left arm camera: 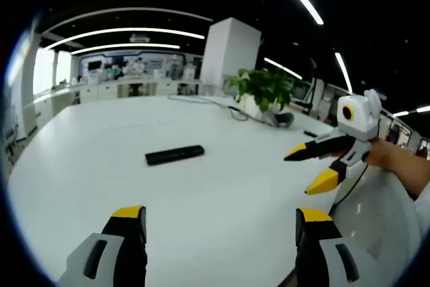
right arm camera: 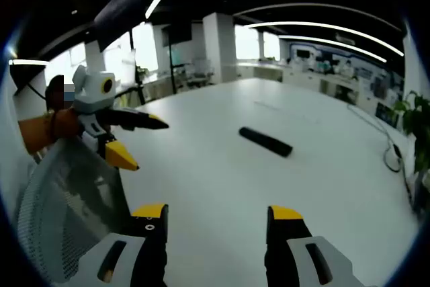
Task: Press the specified remote control buttons in sequence, fully releasing each button before pressing the next.
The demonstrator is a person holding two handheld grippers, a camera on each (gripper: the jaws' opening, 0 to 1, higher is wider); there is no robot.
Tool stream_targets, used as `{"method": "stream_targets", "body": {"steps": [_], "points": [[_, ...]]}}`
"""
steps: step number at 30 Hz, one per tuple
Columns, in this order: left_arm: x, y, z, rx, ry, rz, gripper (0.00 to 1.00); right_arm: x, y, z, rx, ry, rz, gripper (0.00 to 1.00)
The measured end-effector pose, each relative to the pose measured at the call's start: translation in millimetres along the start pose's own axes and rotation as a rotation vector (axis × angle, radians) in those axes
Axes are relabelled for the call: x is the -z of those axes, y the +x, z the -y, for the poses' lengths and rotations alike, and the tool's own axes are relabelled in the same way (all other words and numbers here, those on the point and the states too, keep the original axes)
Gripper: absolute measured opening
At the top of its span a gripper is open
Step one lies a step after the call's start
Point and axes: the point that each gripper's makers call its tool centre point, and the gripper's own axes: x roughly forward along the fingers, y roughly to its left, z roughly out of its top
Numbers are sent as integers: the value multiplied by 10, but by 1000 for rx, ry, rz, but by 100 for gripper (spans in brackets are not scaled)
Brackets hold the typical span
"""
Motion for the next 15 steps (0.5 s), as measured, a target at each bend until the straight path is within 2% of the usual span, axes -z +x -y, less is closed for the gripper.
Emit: {"method": "stream_targets", "body": {"steps": [15], "points": [[33, 6, -22, -5, -4, -7, 94, 104, 33, 26, 12, -11, -44, 56]]}}
